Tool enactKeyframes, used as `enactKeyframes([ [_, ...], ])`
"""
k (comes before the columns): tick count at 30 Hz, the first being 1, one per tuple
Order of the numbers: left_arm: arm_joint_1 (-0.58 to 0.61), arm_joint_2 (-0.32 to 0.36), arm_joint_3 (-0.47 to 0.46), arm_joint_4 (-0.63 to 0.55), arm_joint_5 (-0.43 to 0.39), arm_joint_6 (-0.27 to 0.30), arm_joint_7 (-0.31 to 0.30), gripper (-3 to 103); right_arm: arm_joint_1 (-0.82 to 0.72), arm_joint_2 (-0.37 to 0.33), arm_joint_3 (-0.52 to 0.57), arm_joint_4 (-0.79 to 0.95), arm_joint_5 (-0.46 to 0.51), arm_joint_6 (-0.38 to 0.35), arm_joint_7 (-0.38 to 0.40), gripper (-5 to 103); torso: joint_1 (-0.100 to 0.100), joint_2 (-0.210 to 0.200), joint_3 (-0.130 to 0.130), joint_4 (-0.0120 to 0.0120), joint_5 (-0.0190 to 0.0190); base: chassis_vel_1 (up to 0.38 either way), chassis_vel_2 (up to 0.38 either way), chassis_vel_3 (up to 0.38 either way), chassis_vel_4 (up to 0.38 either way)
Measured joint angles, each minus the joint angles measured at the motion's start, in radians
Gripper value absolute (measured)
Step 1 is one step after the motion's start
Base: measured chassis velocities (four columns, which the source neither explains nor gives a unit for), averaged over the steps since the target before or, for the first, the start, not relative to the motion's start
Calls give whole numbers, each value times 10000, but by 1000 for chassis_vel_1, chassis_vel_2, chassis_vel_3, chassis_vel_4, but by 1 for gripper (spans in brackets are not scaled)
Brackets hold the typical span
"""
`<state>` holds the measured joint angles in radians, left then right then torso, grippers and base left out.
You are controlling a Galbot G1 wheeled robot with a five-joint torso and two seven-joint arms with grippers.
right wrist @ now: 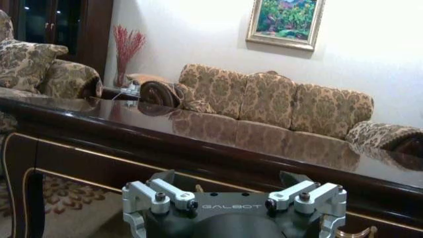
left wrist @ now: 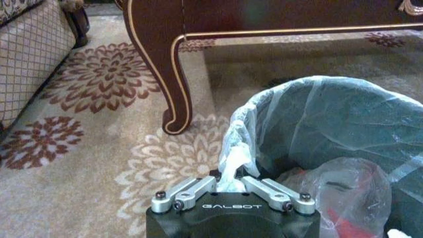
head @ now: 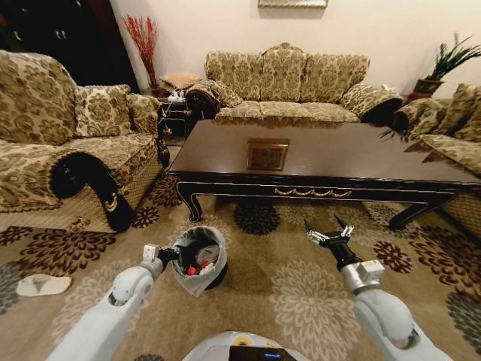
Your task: Move to the front of the table and place the trash on the table into the trash bin.
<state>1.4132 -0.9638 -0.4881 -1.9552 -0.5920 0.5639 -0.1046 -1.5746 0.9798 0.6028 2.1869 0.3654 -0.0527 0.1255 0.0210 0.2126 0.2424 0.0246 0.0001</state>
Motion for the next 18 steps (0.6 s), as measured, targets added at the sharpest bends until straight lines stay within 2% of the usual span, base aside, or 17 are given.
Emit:
enactKeyframes([
  [18,-274,-14,245,454,51,-122,1,2,-7,6,-34,56,117,-197,134,100,-203,-671,-457,0,0,0,0,0,0],
])
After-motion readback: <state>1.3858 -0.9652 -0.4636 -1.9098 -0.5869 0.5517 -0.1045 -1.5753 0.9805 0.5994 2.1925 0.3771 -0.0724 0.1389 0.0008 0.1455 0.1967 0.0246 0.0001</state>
